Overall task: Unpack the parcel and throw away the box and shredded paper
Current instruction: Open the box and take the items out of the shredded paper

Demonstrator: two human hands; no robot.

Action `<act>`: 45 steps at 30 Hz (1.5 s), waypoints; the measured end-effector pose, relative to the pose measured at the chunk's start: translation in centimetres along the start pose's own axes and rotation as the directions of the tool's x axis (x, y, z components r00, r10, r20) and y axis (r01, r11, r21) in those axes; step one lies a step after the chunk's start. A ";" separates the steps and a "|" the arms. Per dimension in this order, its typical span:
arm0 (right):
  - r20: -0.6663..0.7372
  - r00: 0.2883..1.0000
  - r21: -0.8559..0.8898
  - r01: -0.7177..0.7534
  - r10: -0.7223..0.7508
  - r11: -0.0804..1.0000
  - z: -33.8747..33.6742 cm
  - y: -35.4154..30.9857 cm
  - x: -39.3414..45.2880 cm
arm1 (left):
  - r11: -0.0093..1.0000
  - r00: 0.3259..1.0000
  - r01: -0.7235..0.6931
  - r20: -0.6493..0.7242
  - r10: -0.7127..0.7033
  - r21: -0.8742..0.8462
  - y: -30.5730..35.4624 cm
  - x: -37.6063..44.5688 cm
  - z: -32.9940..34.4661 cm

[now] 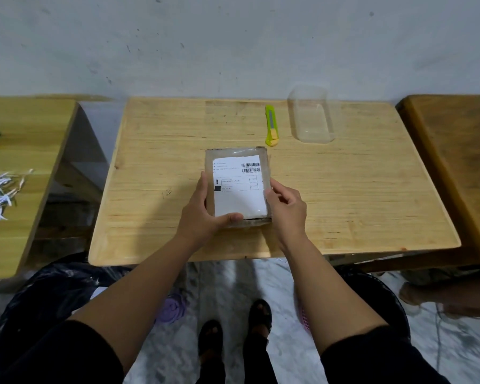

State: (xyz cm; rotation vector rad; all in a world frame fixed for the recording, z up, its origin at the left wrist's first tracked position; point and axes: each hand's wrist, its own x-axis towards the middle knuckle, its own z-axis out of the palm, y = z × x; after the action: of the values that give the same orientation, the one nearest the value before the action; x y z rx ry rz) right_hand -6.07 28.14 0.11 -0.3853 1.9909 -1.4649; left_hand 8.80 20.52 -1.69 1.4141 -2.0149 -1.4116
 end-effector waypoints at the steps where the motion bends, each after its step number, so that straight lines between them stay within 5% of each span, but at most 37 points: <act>1: 0.012 1.000 0.048 -0.016 0.016 0.999 -0.1 -0.2 0.0 | 1.000 1.000 -0.002 0.002 0.002 -0.005 0.0 0.0 0.0; 16: 0.104 0.994 0.221 -0.009 -0.015 0.975 -1.0 -2.4 0.2 | 0.986 0.991 -0.131 0.040 0.128 0.098 0.6 0.0 -0.9; 24: 0.138 0.989 0.170 0.019 -0.043 0.985 -1.4 -3.0 0.8 | 0.952 0.962 -0.246 -0.074 0.263 0.182 0.3 -1.0 0.0; 29: 0.171 0.982 -0.012 0.084 -0.081 0.996 -1.0 -2.9 3.6 | 0.971 0.964 -0.228 -0.122 0.236 0.076 0.1 -1.7 0.4; 35: 0.367 0.922 -0.239 0.218 -0.119 0.946 0.3 -3.0 6.9 | 0.987 0.984 -0.132 -0.132 0.119 -0.093 -0.6 -2.1 0.3; 45: 0.350 0.937 -0.143 0.076 -0.021 0.987 1.5 -2.1 8.0 | 0.983 0.994 -0.085 -0.085 0.072 -0.161 -1.7 -2.1 0.1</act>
State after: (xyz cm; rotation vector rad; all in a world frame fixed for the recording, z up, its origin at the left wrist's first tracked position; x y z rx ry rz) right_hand -11.43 21.71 -0.69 -0.7141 1.8202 -1.1765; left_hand 10.63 22.25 -2.63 1.2860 -1.8385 -1.4298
